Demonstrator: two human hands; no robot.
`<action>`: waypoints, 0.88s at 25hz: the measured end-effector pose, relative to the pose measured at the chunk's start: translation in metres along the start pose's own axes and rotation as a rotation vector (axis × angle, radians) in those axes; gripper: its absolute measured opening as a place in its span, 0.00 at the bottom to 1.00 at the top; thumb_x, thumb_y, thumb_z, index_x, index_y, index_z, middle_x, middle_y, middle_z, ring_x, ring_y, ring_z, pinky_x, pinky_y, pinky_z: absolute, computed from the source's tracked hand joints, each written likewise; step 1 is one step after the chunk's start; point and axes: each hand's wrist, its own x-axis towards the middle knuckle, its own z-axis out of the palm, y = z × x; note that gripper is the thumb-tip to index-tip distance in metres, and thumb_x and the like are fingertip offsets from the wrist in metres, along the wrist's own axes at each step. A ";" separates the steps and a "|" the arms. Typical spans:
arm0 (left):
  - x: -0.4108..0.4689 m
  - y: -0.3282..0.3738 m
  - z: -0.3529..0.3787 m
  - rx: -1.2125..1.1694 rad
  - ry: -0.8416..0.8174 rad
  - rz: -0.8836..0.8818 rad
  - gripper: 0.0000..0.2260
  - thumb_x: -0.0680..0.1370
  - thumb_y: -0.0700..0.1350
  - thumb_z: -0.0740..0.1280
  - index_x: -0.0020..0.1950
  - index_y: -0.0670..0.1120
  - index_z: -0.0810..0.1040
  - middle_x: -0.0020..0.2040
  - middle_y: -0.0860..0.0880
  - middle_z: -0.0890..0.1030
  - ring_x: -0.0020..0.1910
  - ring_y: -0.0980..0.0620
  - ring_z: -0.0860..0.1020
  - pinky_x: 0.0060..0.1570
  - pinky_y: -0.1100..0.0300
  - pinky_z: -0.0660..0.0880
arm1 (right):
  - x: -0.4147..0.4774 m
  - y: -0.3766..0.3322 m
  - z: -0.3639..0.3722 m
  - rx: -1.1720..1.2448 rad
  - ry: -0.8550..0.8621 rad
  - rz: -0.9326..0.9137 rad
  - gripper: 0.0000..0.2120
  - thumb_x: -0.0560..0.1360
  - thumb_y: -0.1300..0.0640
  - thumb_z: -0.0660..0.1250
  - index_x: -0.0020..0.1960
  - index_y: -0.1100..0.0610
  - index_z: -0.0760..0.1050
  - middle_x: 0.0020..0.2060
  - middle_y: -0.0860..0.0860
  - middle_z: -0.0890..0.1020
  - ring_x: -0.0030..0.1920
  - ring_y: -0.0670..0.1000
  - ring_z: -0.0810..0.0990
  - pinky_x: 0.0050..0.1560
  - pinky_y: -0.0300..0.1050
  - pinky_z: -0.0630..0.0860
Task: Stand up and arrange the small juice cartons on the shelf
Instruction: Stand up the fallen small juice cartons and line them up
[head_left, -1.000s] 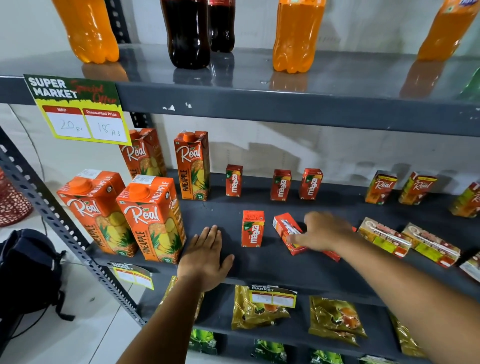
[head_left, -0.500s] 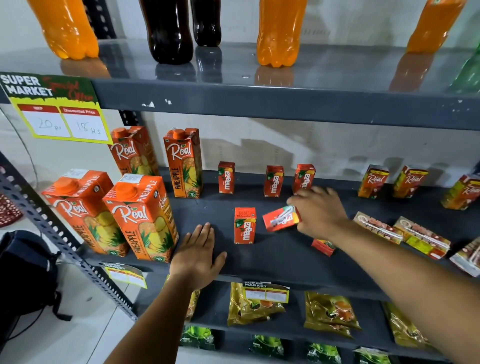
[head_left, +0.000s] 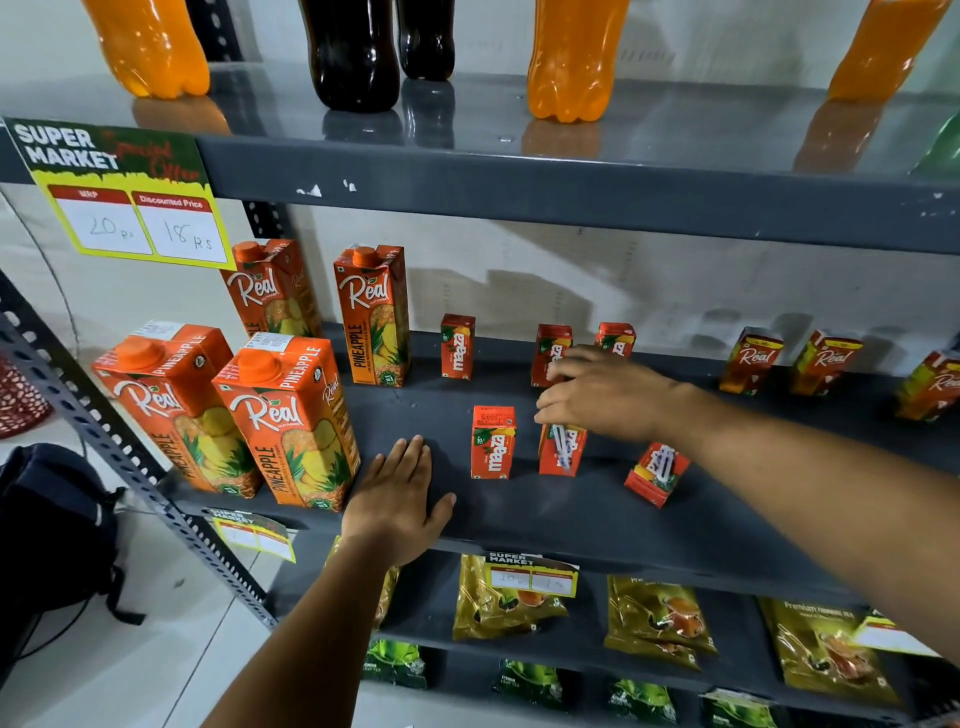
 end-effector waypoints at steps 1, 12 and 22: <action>0.000 0.000 0.000 -0.002 -0.001 0.002 0.39 0.74 0.68 0.38 0.78 0.45 0.46 0.80 0.48 0.46 0.78 0.50 0.43 0.72 0.54 0.39 | 0.000 0.000 -0.001 0.031 -0.018 0.035 0.22 0.70 0.58 0.72 0.63 0.47 0.75 0.57 0.46 0.82 0.61 0.56 0.73 0.63 0.55 0.67; 0.000 0.000 0.000 -0.002 0.002 0.005 0.39 0.74 0.67 0.38 0.78 0.45 0.46 0.80 0.48 0.46 0.78 0.50 0.44 0.72 0.54 0.39 | 0.014 -0.020 -0.010 0.418 -0.364 0.799 0.29 0.71 0.28 0.53 0.42 0.54 0.74 0.33 0.50 0.75 0.33 0.51 0.72 0.32 0.45 0.64; 0.000 -0.001 0.001 -0.009 0.022 0.009 0.37 0.76 0.66 0.43 0.78 0.44 0.47 0.80 0.47 0.49 0.78 0.49 0.46 0.74 0.53 0.43 | -0.076 -0.019 0.035 0.907 0.005 1.372 0.38 0.66 0.30 0.64 0.64 0.56 0.69 0.62 0.58 0.77 0.59 0.60 0.77 0.49 0.50 0.74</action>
